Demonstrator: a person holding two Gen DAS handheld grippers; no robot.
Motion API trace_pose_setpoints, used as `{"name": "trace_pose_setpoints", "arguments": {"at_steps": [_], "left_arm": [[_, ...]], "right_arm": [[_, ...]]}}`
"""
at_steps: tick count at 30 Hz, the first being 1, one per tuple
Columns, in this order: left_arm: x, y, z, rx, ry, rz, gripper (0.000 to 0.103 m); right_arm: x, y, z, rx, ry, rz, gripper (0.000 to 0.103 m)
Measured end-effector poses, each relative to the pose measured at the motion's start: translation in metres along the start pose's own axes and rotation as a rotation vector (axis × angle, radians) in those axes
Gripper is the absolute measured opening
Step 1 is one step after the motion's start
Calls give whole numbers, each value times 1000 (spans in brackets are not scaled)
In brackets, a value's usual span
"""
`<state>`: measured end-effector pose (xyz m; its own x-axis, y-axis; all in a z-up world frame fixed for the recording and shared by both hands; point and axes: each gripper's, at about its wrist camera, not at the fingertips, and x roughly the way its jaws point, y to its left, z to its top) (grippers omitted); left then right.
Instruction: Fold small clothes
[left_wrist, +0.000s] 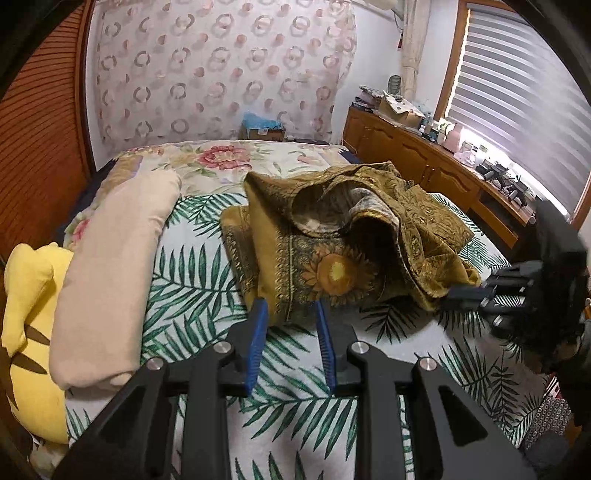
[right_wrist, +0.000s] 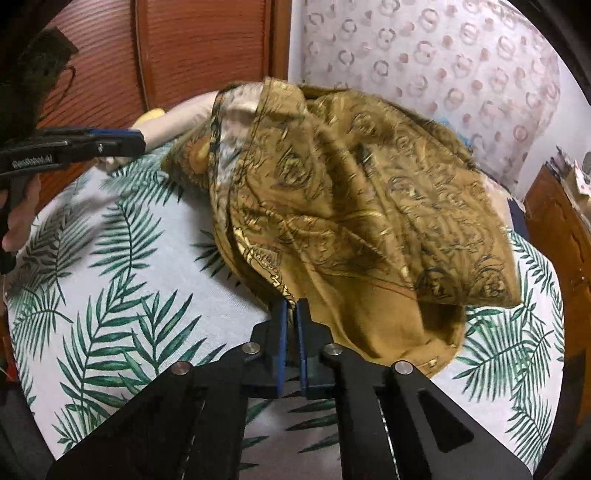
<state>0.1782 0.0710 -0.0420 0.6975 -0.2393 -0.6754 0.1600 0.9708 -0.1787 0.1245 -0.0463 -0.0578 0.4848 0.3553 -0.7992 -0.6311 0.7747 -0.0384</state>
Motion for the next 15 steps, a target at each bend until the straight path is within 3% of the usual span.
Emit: {"name": "trace_pose_setpoints", "arguments": {"at_steps": [4, 9, 15], "left_arm": [[5, -2, 10, 15, -7, 3, 24], [22, 1, 31, 21, -3, 17, 24], [45, 12, 56, -1, 11, 31, 24]], "right_arm": [[-33, -23, 13, 45, -111, -19, 1], [-65, -64, 54, 57, -237, -108, 1], [-38, -122, 96, 103, -233, -170, 1]]}}
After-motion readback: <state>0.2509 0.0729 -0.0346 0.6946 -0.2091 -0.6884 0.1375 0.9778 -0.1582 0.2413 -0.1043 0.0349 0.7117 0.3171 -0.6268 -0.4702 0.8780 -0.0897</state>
